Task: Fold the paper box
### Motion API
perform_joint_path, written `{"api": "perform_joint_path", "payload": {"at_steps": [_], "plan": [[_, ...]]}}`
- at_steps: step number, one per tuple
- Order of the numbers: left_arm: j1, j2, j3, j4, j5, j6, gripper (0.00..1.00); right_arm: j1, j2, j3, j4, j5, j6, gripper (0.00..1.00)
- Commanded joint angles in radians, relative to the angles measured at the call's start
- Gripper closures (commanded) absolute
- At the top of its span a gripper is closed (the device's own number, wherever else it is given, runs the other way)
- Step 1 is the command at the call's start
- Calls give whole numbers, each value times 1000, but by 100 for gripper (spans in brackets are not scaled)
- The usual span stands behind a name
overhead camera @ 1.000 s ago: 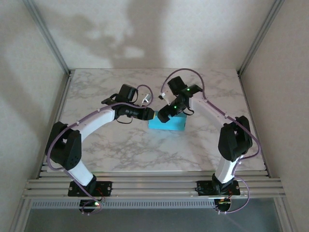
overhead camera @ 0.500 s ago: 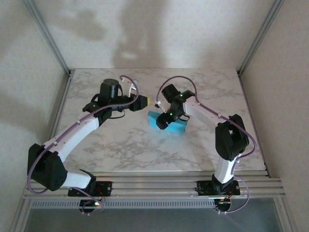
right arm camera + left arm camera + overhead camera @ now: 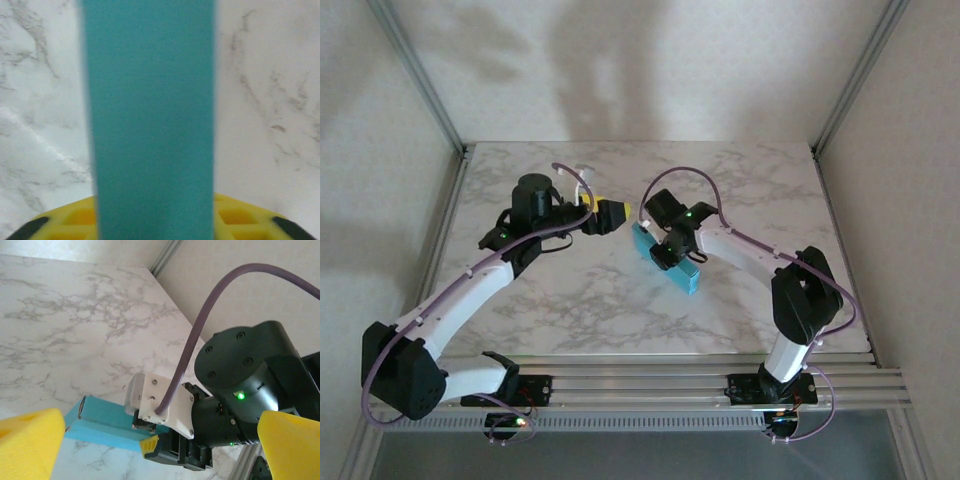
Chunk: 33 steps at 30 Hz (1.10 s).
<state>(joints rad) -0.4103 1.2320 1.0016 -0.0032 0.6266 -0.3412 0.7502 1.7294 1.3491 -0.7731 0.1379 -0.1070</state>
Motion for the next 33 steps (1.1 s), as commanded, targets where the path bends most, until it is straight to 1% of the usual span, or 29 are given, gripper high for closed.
{"api": "perform_joint_path", "payload": {"at_steps": [1,4,9,13,16,18,23,25,30,33], "plan": [[6,-60,-19,43,-46,8,1,46,3,27,-7,186,20,68],[5,-102,-39,38,-101,29,1,70,55,77,-38,339,21,67],[7,-154,-79,35,-160,42,1,103,123,122,-11,536,2,65],[7,-158,-89,17,-194,54,1,133,196,172,-20,592,-32,63],[8,-157,-93,8,-204,51,1,166,228,175,10,603,-34,59],[8,-162,-98,12,-208,49,1,187,238,171,23,589,-23,53],[11,-168,-100,1,-239,54,1,235,205,141,56,484,30,36],[13,-168,-102,0,-251,54,1,251,173,131,70,417,63,23],[17,-169,-115,30,-286,37,1,257,56,83,137,213,176,1],[28,-162,-110,32,-330,34,0,247,-22,56,175,141,245,1]]}}
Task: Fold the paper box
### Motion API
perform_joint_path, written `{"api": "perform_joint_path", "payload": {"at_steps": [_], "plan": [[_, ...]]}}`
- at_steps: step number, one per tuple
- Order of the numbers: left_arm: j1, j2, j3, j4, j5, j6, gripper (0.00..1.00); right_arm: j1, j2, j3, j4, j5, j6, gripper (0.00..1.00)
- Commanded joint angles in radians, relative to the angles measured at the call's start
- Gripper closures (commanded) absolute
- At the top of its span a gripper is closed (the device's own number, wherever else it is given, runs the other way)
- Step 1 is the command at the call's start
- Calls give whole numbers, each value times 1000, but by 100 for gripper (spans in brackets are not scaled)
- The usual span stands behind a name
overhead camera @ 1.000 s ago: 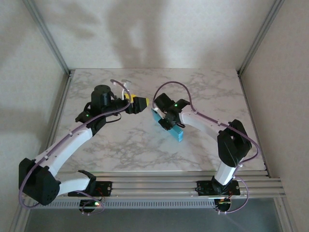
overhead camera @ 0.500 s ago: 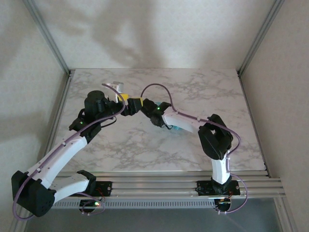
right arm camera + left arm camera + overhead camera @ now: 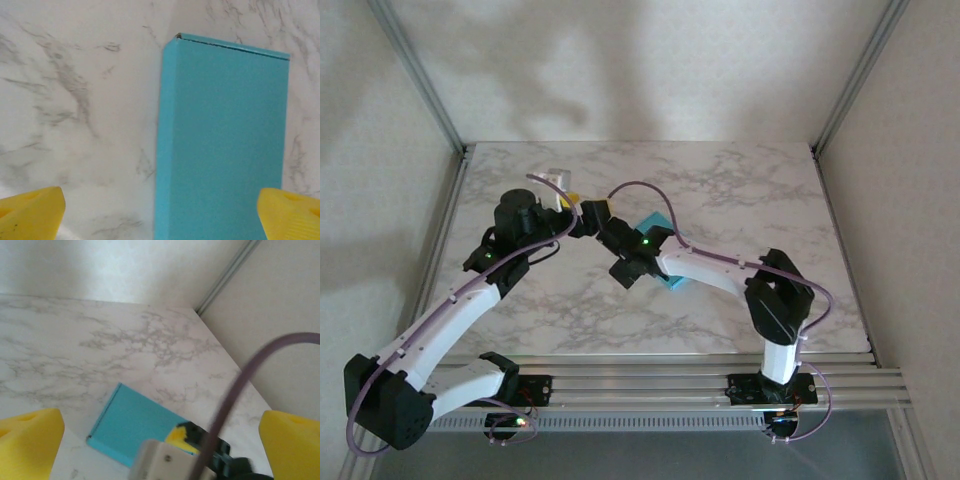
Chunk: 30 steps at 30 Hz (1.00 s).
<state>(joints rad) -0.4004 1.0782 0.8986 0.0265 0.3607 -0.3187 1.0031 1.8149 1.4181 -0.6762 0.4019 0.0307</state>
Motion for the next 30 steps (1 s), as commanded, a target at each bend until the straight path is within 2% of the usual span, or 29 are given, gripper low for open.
{"api": "perform_joint_path", "payload": {"at_steps": [1,4,7,14,16,18,20,24,28,30], "plan": [[23,-5,-7,2,-75,12,0,-9,-133,-26,96,-132,123,1],[42,6,-17,9,-124,20,1,-35,-241,-111,186,-141,167,1],[68,20,-45,35,-171,23,1,-104,-354,-206,258,-156,234,1],[103,76,-150,185,-312,64,0,-363,-619,-477,418,-145,323,1],[134,108,-174,233,-323,64,0,-412,-664,-537,453,-93,270,1],[168,144,-182,261,-343,58,0,-425,-706,-619,535,38,207,1],[195,179,-181,276,-364,64,0,-461,-732,-662,569,101,199,1],[245,248,-192,312,-431,105,0,-560,-725,-709,598,72,195,1],[284,288,-261,463,-528,147,0,-608,-694,-725,607,122,195,1],[307,299,-295,525,-539,173,1,-644,-693,-743,628,117,199,1]]}}
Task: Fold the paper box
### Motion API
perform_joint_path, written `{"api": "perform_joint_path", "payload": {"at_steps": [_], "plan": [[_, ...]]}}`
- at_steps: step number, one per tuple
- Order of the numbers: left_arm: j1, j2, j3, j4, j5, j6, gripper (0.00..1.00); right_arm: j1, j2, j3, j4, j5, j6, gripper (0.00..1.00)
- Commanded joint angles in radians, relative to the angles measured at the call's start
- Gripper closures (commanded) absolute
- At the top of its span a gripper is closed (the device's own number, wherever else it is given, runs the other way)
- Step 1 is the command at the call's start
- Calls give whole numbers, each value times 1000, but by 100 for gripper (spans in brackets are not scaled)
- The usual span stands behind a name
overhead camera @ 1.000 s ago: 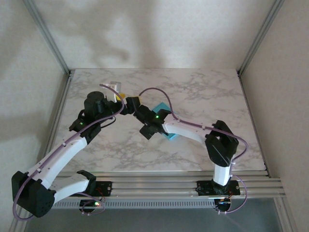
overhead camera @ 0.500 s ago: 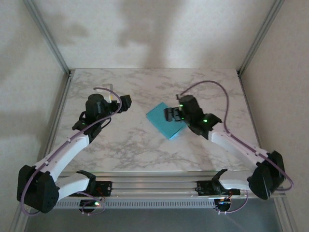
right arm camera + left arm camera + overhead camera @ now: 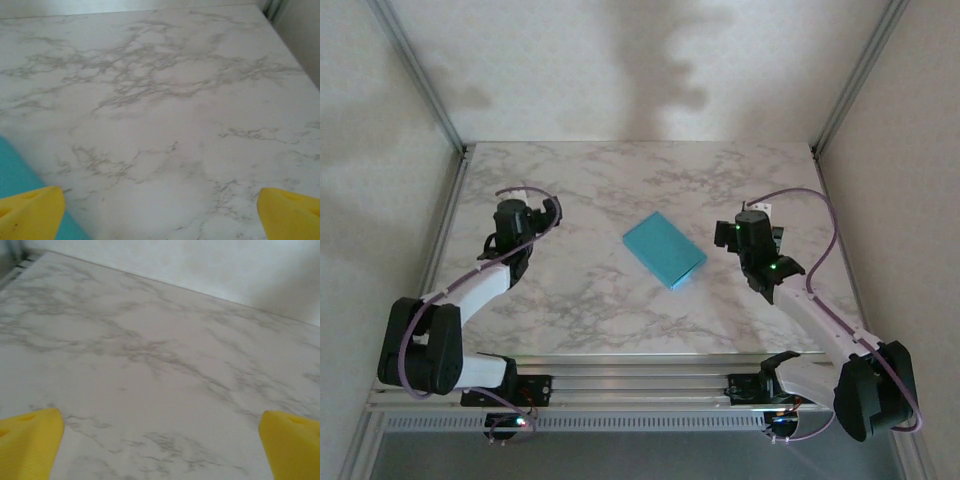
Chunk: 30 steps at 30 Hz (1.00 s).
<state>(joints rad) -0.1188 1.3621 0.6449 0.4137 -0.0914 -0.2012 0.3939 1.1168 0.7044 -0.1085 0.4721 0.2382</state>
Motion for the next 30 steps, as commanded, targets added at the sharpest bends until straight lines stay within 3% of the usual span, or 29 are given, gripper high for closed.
{"api": "perform_joint_path", "payload": {"at_steps": [1,5,7,13,17,22,27,30], "plan": [[32,17,-58,166,-96,57,1,-55,7,-42,77,26,-11,1],[48,22,-164,335,-72,197,1,-111,13,-104,188,38,-56,1],[61,32,-199,397,-91,196,1,-144,24,-135,240,63,-59,1],[119,116,-278,589,17,201,1,-198,107,-261,506,139,-119,1],[145,144,-435,889,39,176,1,-210,183,-309,626,147,-168,1],[165,181,-435,918,94,173,1,-230,257,-322,807,14,-260,1],[183,177,-422,886,94,149,1,-241,286,-253,717,-189,-295,1],[183,178,-422,887,94,148,1,-243,284,-355,916,-266,-274,1]]}}
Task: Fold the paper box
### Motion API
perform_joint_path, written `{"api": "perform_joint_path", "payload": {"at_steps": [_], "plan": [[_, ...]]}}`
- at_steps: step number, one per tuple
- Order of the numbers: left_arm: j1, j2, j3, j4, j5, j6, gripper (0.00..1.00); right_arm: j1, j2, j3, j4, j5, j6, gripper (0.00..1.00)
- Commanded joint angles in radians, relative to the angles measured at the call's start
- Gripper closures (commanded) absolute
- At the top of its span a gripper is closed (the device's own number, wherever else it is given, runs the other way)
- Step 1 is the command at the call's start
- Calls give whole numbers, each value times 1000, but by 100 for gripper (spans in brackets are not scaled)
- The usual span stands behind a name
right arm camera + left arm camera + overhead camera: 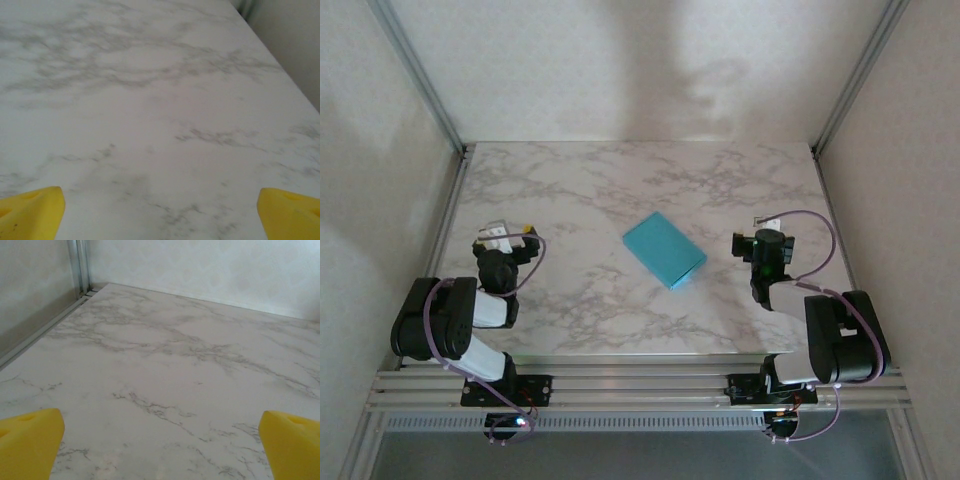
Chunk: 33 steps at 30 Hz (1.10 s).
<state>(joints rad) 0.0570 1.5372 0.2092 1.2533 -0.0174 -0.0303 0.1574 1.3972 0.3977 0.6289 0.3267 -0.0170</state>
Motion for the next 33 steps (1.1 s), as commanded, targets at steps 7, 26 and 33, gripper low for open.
{"api": "perform_joint_path", "payload": {"at_steps": [7,26,33], "plan": [[6,2,13,47,17,-20,1,-39,149,-31,272,-134,15,1],[3,1,13,46,14,-19,1,-91,148,-1,213,-241,40,1],[3,2,14,44,14,-19,1,-92,145,-2,206,-242,40,1]]}}
